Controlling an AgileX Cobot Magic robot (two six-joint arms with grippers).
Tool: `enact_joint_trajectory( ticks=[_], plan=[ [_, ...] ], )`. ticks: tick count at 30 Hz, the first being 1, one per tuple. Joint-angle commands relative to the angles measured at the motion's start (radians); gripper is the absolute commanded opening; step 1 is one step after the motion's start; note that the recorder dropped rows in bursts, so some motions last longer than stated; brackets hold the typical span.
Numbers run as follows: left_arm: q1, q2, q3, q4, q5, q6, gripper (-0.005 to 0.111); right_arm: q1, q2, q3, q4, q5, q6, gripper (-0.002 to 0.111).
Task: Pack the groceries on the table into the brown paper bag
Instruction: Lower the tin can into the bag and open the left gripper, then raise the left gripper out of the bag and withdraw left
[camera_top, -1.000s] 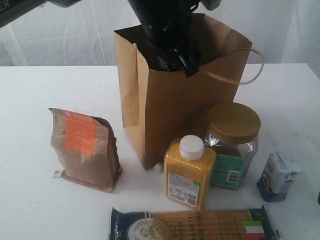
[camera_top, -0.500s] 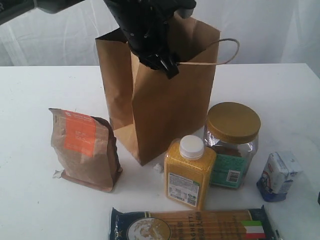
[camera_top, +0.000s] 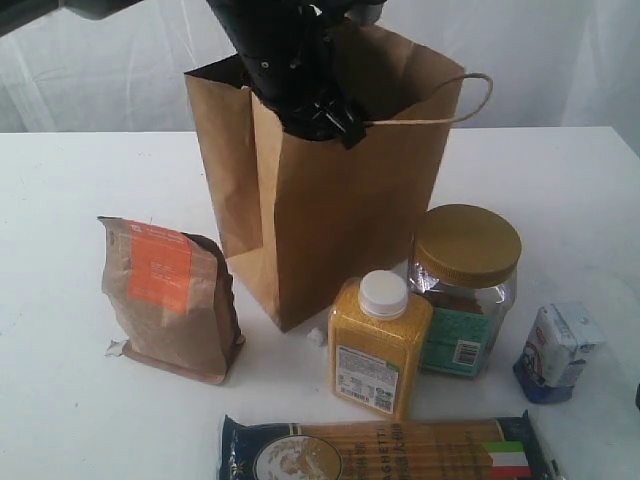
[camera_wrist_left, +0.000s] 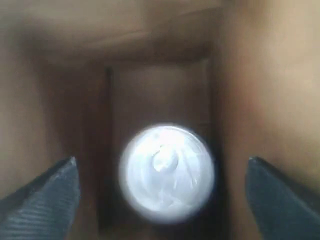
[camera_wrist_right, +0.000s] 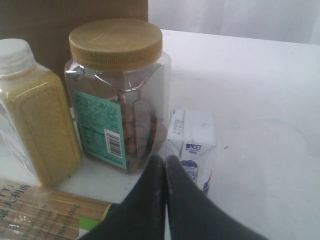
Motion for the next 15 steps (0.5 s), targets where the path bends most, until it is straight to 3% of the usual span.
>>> enact_joint_trajectory(
  ticks=[1, 6, 10, 15],
  plan=[
    [0.0, -0.051, -0.004, -0.003, 0.02, -0.019, 0.09, -0.002, -0.007, 0.003, 0.0, -0.014, -0.008, 0.0],
    [0.0, -0.122, -0.004, -0.007, 0.092, -0.041, 0.087, -0.002, -0.007, 0.003, 0.0, -0.014, -0.008, 0.0],
    [-0.001, -0.155, -0.004, -0.18, 0.176, -0.041, 0.069, -0.002, -0.007, 0.003, 0.0, -0.014, -0.008, 0.0],
    [-0.001, -0.19, -0.004, -0.285, 0.14, -0.005, 0.048, -0.002, -0.007, 0.003, 0.0, -0.014, -0.008, 0.0]
  ],
)
